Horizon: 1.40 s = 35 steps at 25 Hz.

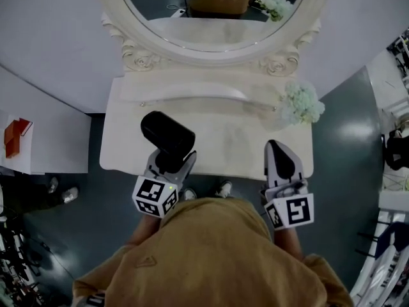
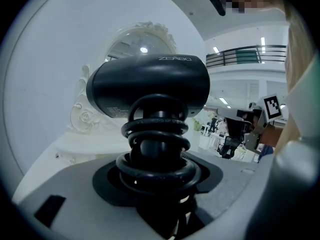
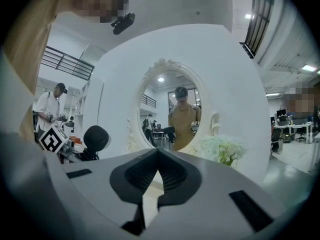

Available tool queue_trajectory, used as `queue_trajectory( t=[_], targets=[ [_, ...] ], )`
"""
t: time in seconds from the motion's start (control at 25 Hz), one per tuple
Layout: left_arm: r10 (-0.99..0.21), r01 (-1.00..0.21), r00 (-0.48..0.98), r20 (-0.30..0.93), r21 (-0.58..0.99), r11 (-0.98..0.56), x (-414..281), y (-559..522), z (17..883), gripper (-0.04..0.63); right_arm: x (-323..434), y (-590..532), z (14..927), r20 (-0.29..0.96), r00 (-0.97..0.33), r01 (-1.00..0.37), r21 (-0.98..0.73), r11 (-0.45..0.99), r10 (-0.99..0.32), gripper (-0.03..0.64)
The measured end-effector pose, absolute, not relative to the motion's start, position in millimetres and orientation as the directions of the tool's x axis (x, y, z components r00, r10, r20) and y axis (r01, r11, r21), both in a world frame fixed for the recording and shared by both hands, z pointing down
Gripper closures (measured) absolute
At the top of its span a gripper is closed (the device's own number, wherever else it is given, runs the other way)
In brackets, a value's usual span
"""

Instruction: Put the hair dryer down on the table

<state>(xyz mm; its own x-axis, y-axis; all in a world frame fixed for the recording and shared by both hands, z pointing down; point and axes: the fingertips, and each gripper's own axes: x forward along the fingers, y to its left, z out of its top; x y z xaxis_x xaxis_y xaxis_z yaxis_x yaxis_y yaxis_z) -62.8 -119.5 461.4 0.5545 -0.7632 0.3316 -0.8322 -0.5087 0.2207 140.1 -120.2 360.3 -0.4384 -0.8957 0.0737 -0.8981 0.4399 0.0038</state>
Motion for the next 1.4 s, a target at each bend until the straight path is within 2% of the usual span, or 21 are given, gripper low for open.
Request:
queue_trajectory(
  t=[0.28, 0.96, 1.28, 1.4],
  targets=[
    [-0.698, -0.805, 0.593, 0.402, 0.291, -0.517, -47, -132, 502, 0.339, 141, -107, 368, 0.106, -0.404, -0.913, 0.005, 0.407, -0.909, 0.614],
    [-0.500, -0.783, 0.548, 0.671, 0.201, -0.589, -17, -161, 614, 0.337, 153, -86, 377, 0.115, -0.336, -0.941, -0.003, 0.338, -0.935, 0.614],
    [-0.443, -0.768, 0.505, 0.741, 0.151, -0.622, -4, -177, 637, 0.337, 162, -82, 379, 0.118, -0.316, -0.948, -0.005, 0.317, -0.941, 0.614],
    [-0.458, -0.753, 0.496, 0.738, 0.102, -0.651, 5, -191, 632, 0.337, 163, -82, 380, 0.120, -0.313, -0.949, -0.006, 0.315, -0.942, 0.614]
  ],
)
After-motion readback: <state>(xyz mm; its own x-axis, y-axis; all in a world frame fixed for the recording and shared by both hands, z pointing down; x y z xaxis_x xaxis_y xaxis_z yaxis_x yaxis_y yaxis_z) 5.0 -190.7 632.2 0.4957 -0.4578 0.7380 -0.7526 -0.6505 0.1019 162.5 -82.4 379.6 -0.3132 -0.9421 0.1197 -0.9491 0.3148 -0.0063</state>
